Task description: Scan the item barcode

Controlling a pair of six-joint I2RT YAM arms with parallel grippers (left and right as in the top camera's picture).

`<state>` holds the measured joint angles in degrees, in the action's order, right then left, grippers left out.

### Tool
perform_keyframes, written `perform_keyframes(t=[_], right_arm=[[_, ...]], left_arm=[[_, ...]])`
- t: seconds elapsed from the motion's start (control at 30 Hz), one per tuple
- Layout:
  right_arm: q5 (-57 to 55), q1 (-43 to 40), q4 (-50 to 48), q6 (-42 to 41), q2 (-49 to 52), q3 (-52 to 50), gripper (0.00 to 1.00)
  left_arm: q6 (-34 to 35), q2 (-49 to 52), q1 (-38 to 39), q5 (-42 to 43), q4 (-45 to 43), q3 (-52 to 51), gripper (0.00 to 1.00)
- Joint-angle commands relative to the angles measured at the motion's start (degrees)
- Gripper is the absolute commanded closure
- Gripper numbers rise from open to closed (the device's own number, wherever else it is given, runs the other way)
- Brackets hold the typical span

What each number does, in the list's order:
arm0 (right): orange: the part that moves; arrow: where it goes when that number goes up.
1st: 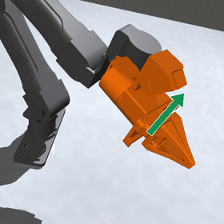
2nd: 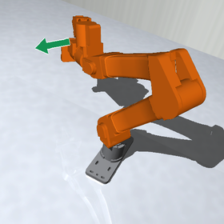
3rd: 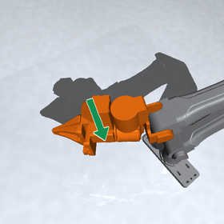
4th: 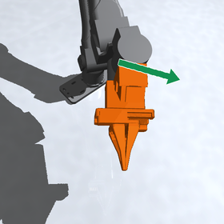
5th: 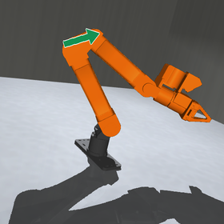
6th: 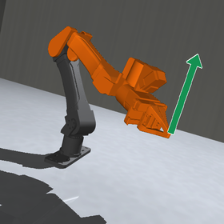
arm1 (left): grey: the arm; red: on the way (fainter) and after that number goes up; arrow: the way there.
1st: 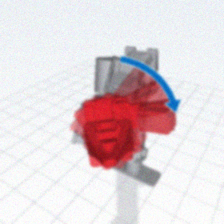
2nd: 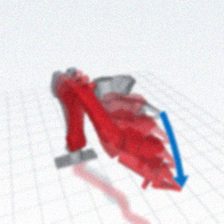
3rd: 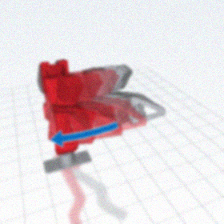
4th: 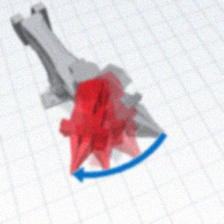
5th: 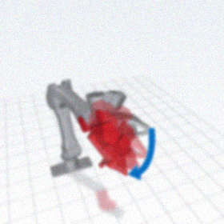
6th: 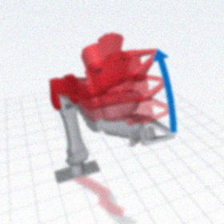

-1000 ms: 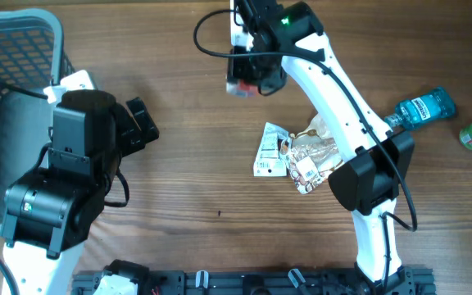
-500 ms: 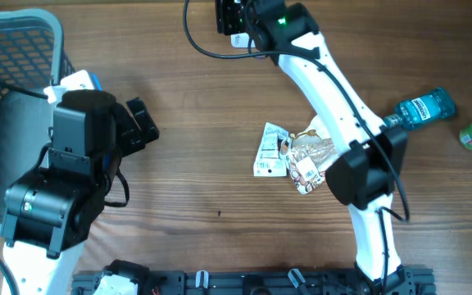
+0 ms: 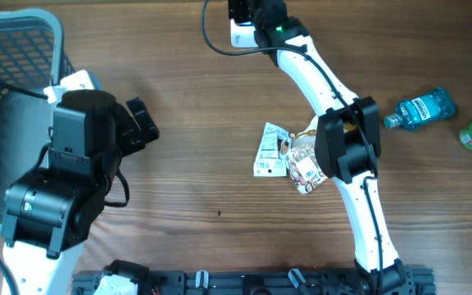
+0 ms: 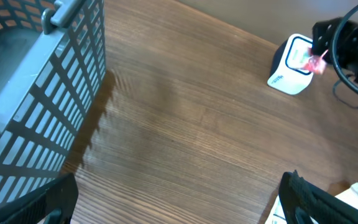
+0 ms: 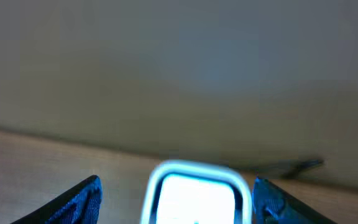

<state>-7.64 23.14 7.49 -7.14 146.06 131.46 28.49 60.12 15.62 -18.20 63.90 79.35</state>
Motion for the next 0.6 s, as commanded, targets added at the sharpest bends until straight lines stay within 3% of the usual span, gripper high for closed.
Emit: perform_keyframes(t=[0.0,0.2,0.37,0.57], right_arm=[[-0.57,0.42,-3.69,1.18,2.80,0.42,0.21],[-3.41,0.42,-4.52,1.11,4.50,0.42,0.21],[-8.44,0.52,-3.80,2.40,3.52,0.46,0.13],[-9.64,1.53,3.93,3.89,-2.34,0.48,0.01]], left_arm=[[-1.09,0.02,-0.37,-0.94,-0.15,0.48,0.00],[-1.09,0.02,-0.37,-0.94,-0.13,0.48,0.00],[-1.09,0.02,-0.37,-0.94,-0.13,0.48,0.00],[-1.09,0.02,-0.37,-0.94,-0.15,0.48,0.00]])
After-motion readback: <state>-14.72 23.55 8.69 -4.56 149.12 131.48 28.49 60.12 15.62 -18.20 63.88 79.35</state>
